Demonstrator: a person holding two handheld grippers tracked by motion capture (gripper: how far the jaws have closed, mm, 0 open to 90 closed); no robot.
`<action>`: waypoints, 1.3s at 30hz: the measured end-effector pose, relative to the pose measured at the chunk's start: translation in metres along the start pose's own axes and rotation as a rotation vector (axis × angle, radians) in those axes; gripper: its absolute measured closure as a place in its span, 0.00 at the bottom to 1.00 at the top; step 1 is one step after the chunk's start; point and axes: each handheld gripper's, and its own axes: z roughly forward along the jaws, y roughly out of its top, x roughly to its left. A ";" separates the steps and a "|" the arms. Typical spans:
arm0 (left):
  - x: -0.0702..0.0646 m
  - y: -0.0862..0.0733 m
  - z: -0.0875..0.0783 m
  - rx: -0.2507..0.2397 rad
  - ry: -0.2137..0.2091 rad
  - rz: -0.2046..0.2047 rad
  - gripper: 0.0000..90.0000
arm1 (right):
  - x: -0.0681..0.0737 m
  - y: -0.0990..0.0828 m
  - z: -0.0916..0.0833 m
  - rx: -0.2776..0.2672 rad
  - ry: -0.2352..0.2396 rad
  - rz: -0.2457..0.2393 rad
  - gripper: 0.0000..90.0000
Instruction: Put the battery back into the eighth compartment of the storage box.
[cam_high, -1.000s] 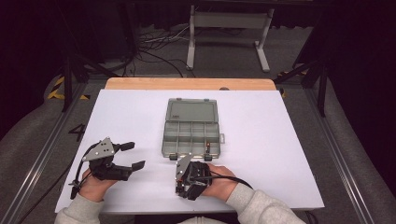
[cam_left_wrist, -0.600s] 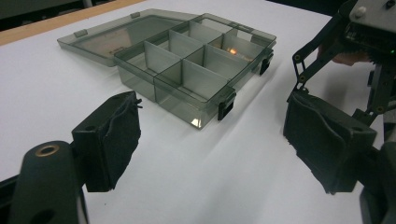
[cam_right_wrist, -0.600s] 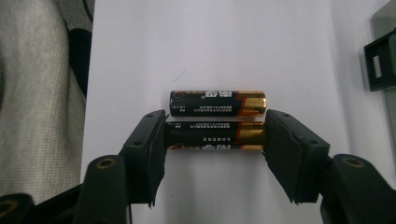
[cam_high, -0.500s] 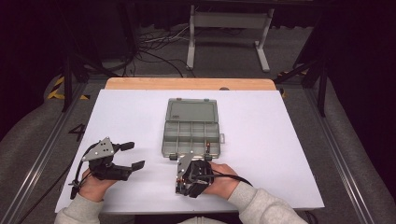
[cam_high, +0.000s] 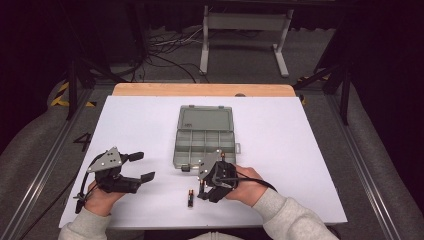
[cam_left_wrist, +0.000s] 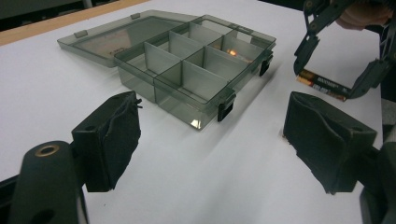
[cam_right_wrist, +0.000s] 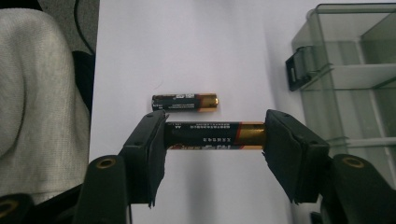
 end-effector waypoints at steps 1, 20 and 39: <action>0.000 0.000 0.000 0.000 0.000 0.000 0.21 | -0.001 0.000 -0.002 -0.002 -0.001 0.002 0.46; 0.000 0.000 0.000 0.003 0.001 -0.002 0.21 | -0.016 -0.002 -0.041 -0.039 -0.065 0.022 0.46; 0.000 0.000 0.000 0.003 0.003 -0.002 0.21 | -0.044 -0.011 -0.069 -0.054 -0.106 0.064 0.46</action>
